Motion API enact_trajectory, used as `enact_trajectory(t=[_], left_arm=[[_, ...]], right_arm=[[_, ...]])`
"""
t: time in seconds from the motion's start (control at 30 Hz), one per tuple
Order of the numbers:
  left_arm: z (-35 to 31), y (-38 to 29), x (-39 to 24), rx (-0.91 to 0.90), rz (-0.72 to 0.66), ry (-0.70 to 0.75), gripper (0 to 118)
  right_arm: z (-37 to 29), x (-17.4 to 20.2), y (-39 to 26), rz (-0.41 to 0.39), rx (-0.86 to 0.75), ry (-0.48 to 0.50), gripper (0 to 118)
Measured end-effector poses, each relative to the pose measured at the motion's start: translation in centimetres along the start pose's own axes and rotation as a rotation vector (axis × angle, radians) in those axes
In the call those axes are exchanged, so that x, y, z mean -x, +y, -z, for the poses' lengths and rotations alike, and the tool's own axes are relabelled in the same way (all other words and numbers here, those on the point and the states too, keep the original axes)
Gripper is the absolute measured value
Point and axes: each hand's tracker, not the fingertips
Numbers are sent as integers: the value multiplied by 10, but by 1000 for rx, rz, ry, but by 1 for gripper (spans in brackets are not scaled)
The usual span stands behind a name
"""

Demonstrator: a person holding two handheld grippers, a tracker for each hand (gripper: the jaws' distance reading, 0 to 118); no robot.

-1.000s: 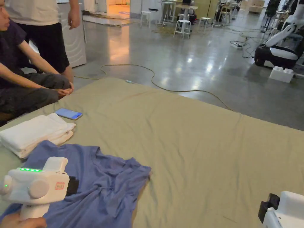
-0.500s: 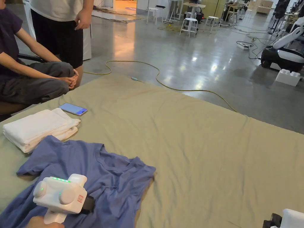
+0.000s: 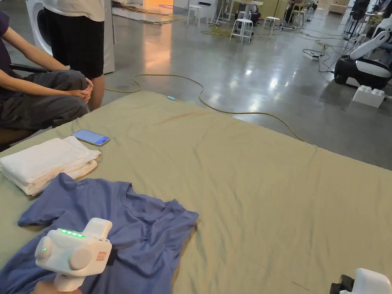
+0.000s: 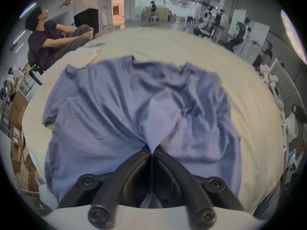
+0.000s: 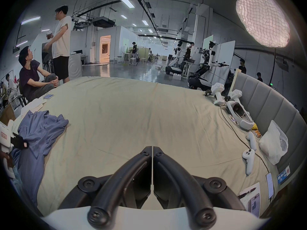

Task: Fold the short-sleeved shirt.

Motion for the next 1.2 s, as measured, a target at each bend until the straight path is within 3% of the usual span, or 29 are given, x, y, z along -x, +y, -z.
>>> enact_trajectory(t=[0.13, 0.4, 0.7, 0.93, 1.2], left_arm=[[-29, 18, 1, -119, -86, -64, 2], [-120, 79, -54, -382, 10, -115, 1], [-182, 149, -155, -575, 136, -329, 1], [-185, 148, -275, -554, 235, -525, 1], [-121, 97, -402, -340, 363, -704, 1]], right_arm=[[-1, -1, 3, 21, -8, 8, 1], [-29, -13, 17, 82, -121, 13, 1], [-72, -48, 36, 135, -277, -32, 1], [-104, -85, 35, 135, -335, -99, 1], [-123, -135, 13, 180, -317, -198, 1]])
